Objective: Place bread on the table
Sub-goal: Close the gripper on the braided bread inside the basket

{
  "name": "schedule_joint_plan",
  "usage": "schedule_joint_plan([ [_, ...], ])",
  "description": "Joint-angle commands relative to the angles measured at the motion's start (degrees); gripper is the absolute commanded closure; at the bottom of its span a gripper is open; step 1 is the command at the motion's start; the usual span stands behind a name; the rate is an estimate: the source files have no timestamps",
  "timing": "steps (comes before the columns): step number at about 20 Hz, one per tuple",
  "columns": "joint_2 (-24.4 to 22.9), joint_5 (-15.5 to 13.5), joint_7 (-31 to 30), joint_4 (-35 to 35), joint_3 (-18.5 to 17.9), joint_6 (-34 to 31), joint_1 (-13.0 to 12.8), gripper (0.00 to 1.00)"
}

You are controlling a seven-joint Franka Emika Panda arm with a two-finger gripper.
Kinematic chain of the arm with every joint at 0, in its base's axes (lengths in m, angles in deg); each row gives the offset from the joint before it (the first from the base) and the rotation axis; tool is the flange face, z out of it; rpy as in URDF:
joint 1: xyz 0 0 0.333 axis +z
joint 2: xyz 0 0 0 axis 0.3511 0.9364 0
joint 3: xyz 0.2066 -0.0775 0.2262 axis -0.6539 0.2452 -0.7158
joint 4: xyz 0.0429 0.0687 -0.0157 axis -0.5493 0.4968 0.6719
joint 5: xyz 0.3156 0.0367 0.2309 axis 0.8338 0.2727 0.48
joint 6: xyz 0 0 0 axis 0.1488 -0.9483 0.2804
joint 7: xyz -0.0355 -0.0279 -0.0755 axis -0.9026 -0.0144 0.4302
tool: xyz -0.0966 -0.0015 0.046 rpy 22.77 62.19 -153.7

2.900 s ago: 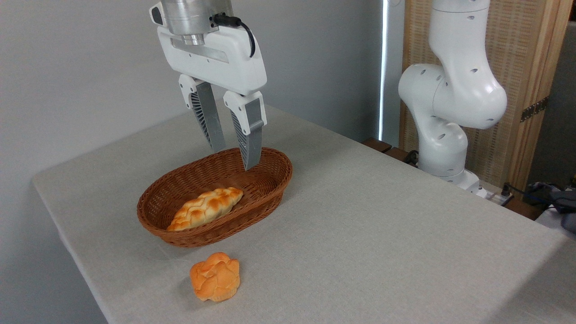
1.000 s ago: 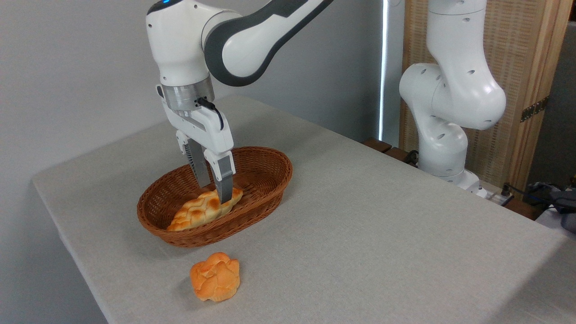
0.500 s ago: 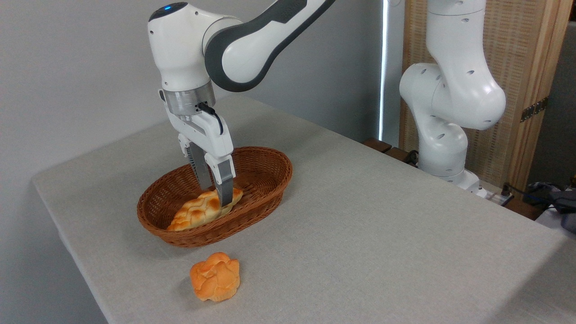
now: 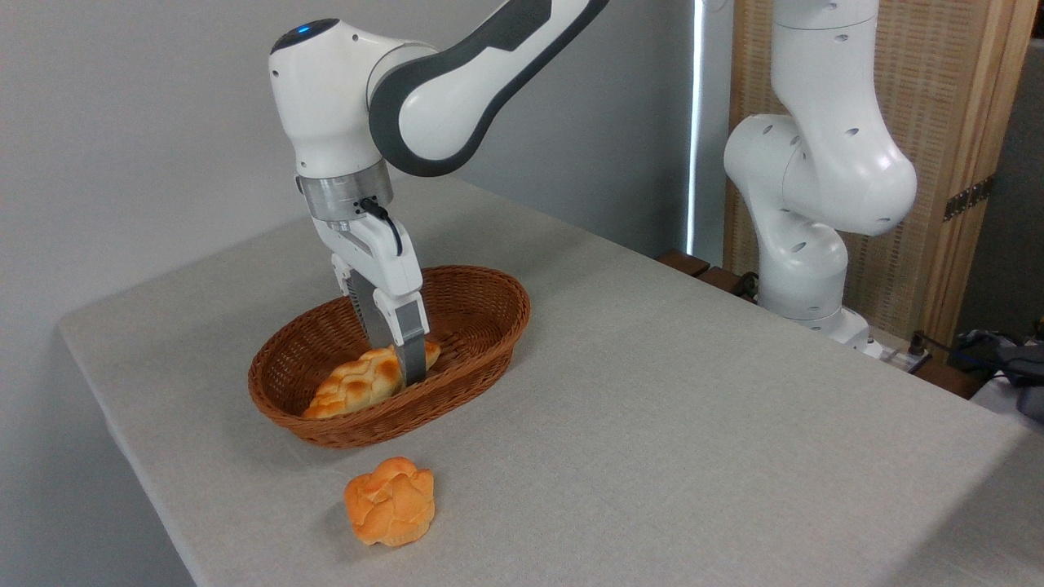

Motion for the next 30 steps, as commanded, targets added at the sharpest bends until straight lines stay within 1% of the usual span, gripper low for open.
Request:
schedule_joint_plan([
  [1,0.0,1.0,0.1,0.7,-0.3,3.7,-0.2,0.00],
  [6,0.5,0.7,-0.2,0.9,-0.3,5.6,-0.2,0.01],
  [9,1.0,0.6,-0.1,0.8,-0.3,6.0,-0.2,0.05],
  [12,1.1,0.5,-0.1,1.0,-0.3,6.8,-0.1,0.17],
  [13,1.1,0.5,0.0,1.0,-0.3,6.8,-0.1,0.24],
  [14,1.1,0.3,0.0,1.0,-0.3,6.9,-0.1,0.37],
  [15,1.1,0.3,0.1,1.0,-0.3,6.9,-0.1,0.42],
  [17,1.1,-0.1,0.3,1.0,-0.3,6.8,-0.1,0.49],
  [21,1.1,-0.1,0.4,1.0,-0.3,6.8,-0.1,0.51],
  [30,1.1,-0.1,0.5,1.0,-0.3,6.8,-0.1,0.51],
])
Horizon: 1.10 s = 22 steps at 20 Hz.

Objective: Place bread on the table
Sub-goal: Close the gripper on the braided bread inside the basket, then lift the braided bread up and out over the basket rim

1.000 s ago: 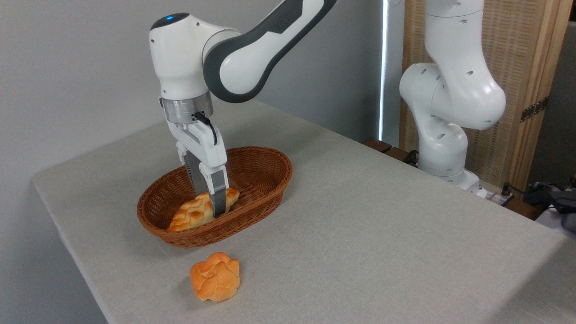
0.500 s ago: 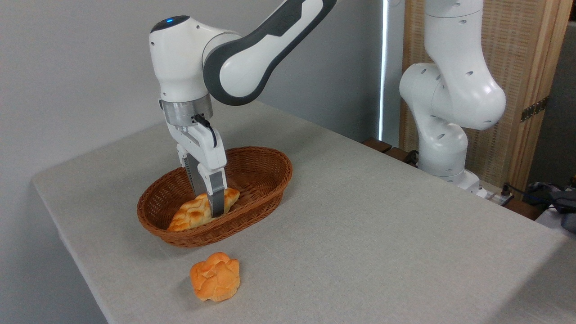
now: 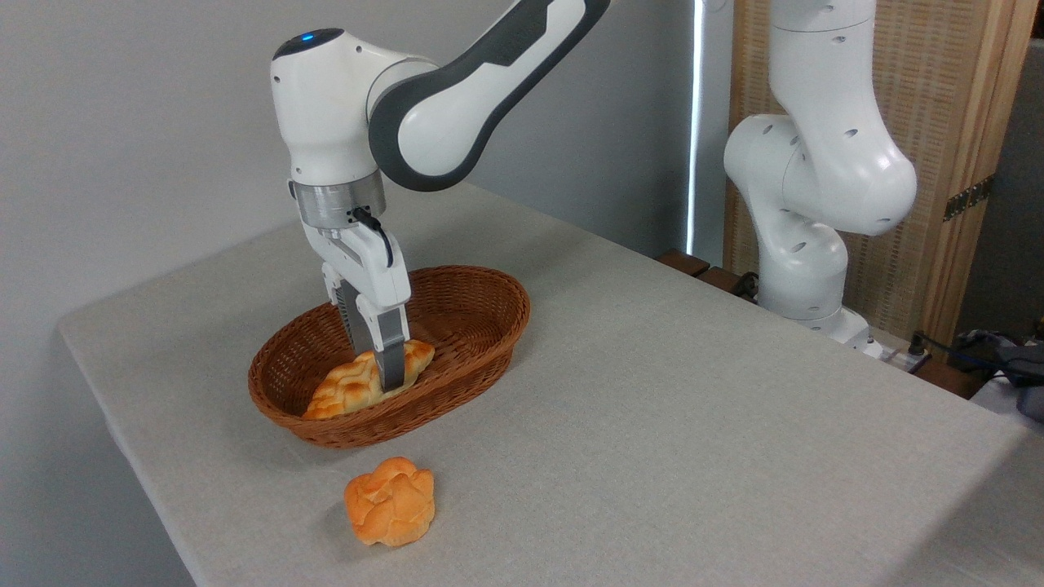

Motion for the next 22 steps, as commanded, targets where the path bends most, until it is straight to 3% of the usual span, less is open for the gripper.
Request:
schedule_joint_plan([
  [1,-0.2,-0.2,0.5,0.7,-0.3,1.8,-0.1,0.51],
  [8,-0.3,-0.9,-0.3,0.2,-0.3,0.7,-0.1,0.53],
  [13,-0.6,-4.6,-0.6,-2.6,-0.3,-4.9,-0.2,0.58],
  [15,-0.6,-5.0,-0.6,-3.6,-0.3,-6.3,-0.2,0.64],
  [22,-0.7,-7.1,-0.7,-10.1,-0.6,-15.9,0.0,0.65],
])
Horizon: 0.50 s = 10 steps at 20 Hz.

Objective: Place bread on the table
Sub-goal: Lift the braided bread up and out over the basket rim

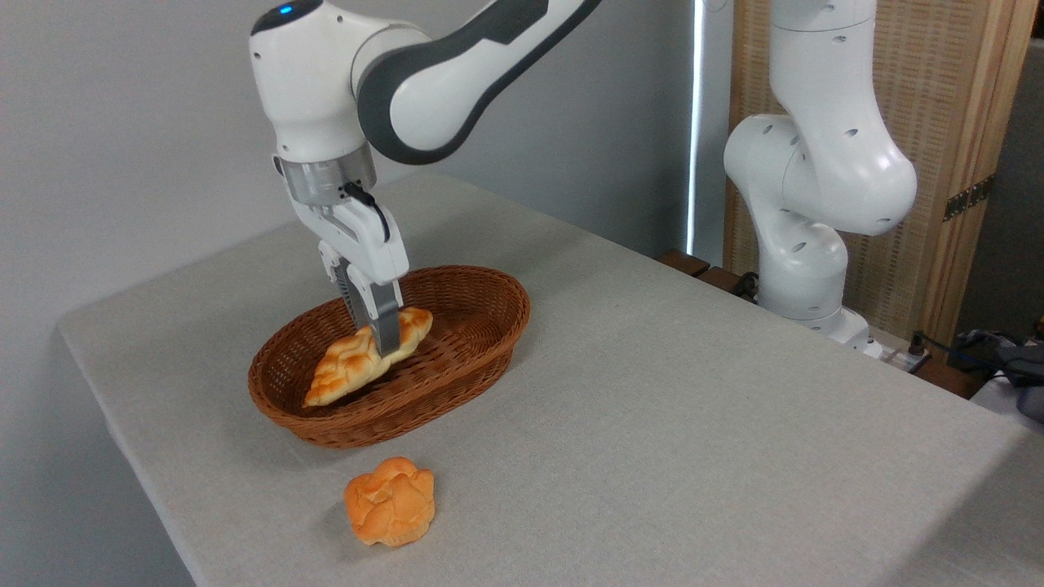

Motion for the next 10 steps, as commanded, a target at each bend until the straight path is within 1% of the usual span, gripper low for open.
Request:
schedule_joint_plan([
  [1,-0.4,-1.4,-0.4,-5.7,-0.9,-9.0,0.0,0.65],
  [3,-0.4,-1.2,0.0,-8.2,-1.3,-13.4,0.3,0.65],
  [4,-0.6,-1.4,0.2,-9.3,-2.5,-14.8,0.4,0.64],
  [5,-1.3,-1.5,0.8,-9.9,-4.8,-15.8,0.4,0.63],
  [10,-5.6,-1.6,12.1,-8.8,-10.4,-19.8,0.3,0.63],
])
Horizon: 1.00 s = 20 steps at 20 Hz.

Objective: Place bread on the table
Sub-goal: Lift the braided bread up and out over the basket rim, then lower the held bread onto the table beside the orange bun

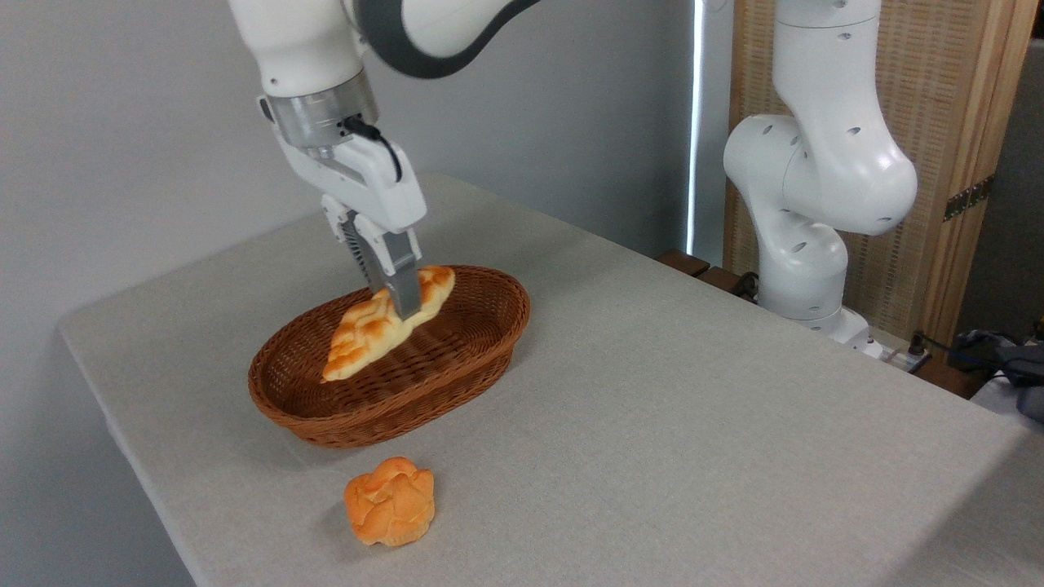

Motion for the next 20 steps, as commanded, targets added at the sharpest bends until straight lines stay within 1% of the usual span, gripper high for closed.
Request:
schedule_joint_plan([
  [1,-3.9,-1.1,8.2,1.8,-4.4,-3.2,-0.3,0.63],
  [3,-7.0,-0.6,12.8,4.9,-7.2,-3.4,-0.4,0.63],
  [5,-10.2,-0.3,17.4,9.5,-9.4,-3.3,-0.4,0.63],
  [6,-10.9,0.4,19.3,11.2,-10.2,-3.2,-0.4,0.63],
  [7,-11.1,2.3,20.6,12.4,-10.6,-3.2,-0.4,0.63],
  [10,-10.9,6.6,21.1,16.7,-10.7,-1.7,-0.4,0.63],
  [11,-10.8,8.3,21.0,18.7,-11.8,1.0,-0.4,0.60],
  [12,-10.8,8.4,21.0,19.9,-12.7,2.6,-0.4,0.59],
  [15,-10.3,8.5,21.1,20.2,-12.9,4.7,-0.3,0.45],
  [17,-10.2,8.7,21.1,20.6,-13.1,5.9,-0.3,0.44],
  [18,-10.1,8.8,21.1,21.1,-13.1,6.3,-0.3,0.42],
  [20,-9.5,10.4,21.1,21.1,-13.1,6.7,-0.2,0.38],
])
